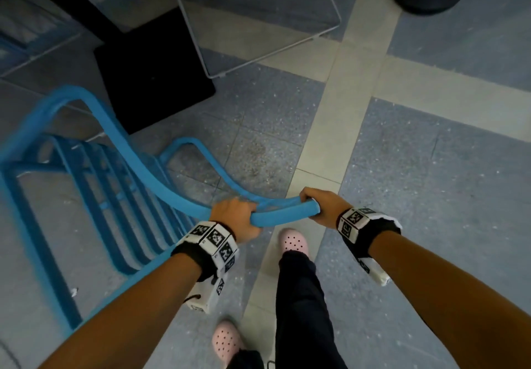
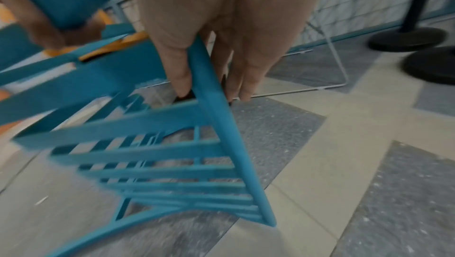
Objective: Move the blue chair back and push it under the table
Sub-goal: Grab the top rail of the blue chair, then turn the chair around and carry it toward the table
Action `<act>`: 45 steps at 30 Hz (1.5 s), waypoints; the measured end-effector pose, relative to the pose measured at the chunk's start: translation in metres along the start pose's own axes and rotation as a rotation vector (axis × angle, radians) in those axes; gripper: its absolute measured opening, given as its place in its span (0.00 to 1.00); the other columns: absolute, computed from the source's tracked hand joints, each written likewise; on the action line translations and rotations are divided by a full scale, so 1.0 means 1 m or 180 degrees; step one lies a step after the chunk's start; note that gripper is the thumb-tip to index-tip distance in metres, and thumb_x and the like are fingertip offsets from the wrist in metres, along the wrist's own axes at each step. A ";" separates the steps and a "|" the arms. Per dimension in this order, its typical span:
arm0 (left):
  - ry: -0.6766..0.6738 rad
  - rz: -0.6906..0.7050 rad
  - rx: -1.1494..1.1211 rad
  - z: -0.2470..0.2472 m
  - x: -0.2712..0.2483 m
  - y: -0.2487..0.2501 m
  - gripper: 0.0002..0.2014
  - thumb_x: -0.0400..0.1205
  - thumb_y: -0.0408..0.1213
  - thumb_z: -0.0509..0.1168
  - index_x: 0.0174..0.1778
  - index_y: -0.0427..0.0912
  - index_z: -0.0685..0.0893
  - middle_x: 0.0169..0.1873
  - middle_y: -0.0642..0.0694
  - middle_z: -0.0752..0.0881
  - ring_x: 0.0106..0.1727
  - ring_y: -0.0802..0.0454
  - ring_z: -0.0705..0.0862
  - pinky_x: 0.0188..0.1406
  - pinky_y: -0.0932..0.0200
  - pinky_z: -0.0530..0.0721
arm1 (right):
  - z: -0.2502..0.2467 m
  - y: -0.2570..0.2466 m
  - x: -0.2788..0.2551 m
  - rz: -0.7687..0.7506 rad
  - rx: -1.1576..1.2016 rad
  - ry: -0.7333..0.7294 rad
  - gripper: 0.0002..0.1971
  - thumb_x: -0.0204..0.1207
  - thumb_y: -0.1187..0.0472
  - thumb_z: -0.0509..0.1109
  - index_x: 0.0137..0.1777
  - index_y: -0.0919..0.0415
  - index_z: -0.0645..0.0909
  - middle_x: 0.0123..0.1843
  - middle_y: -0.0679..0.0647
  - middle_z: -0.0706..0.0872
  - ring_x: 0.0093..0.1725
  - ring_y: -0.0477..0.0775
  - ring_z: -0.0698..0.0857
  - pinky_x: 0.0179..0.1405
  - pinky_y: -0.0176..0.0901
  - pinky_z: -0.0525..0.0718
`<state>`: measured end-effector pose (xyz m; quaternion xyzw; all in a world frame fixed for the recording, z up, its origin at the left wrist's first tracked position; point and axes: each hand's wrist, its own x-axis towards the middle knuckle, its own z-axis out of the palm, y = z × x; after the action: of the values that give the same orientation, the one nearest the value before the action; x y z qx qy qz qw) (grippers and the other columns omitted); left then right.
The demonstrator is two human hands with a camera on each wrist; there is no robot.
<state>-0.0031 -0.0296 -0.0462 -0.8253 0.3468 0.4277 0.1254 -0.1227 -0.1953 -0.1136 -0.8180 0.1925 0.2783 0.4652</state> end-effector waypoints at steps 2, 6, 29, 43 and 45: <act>0.0016 -0.0023 -0.0065 0.002 -0.030 -0.013 0.15 0.75 0.49 0.66 0.55 0.49 0.83 0.55 0.40 0.88 0.60 0.38 0.83 0.56 0.51 0.81 | 0.017 -0.013 -0.013 0.0000 -0.0025 -0.0029 0.10 0.71 0.70 0.71 0.52 0.68 0.77 0.48 0.62 0.85 0.44 0.54 0.79 0.45 0.38 0.72; 0.0086 0.0059 -0.0138 0.003 -0.080 -0.041 0.10 0.73 0.50 0.68 0.41 0.48 0.82 0.48 0.40 0.89 0.53 0.38 0.85 0.49 0.52 0.81 | 0.051 -0.047 -0.034 -0.0046 0.0054 -0.0028 0.10 0.71 0.72 0.69 0.40 0.55 0.78 0.36 0.52 0.80 0.43 0.50 0.76 0.40 0.37 0.71; 0.2509 -0.0196 -0.1421 0.080 -0.533 -0.294 0.46 0.50 0.79 0.57 0.53 0.46 0.83 0.48 0.47 0.87 0.50 0.48 0.84 0.52 0.55 0.81 | 0.248 -0.502 -0.208 -0.1569 -0.2126 -0.0270 0.18 0.71 0.64 0.68 0.61 0.51 0.79 0.54 0.60 0.87 0.56 0.65 0.85 0.53 0.52 0.83; 0.3035 -0.1901 -0.1479 0.259 -0.606 -0.330 0.43 0.64 0.81 0.38 0.25 0.47 0.85 0.15 0.48 0.84 0.17 0.47 0.82 0.20 0.79 0.57 | 0.306 -0.510 -0.163 -0.1215 -0.3281 -0.0338 0.31 0.62 0.41 0.74 0.63 0.54 0.75 0.63 0.60 0.82 0.63 0.64 0.81 0.61 0.54 0.81; 0.2957 -0.2037 -0.1710 0.282 -0.607 -0.323 0.40 0.63 0.79 0.47 0.26 0.45 0.85 0.16 0.46 0.85 0.18 0.45 0.82 0.21 0.76 0.59 | 0.301 -0.515 -0.159 -0.1127 -0.3431 -0.0307 0.26 0.59 0.41 0.75 0.53 0.58 0.83 0.56 0.60 0.88 0.54 0.63 0.86 0.53 0.51 0.86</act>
<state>-0.1968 0.6300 0.2365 -0.9908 -0.0189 0.0377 -0.1285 -0.0336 0.3290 0.1998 -0.9459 -0.1382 0.2921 0.0298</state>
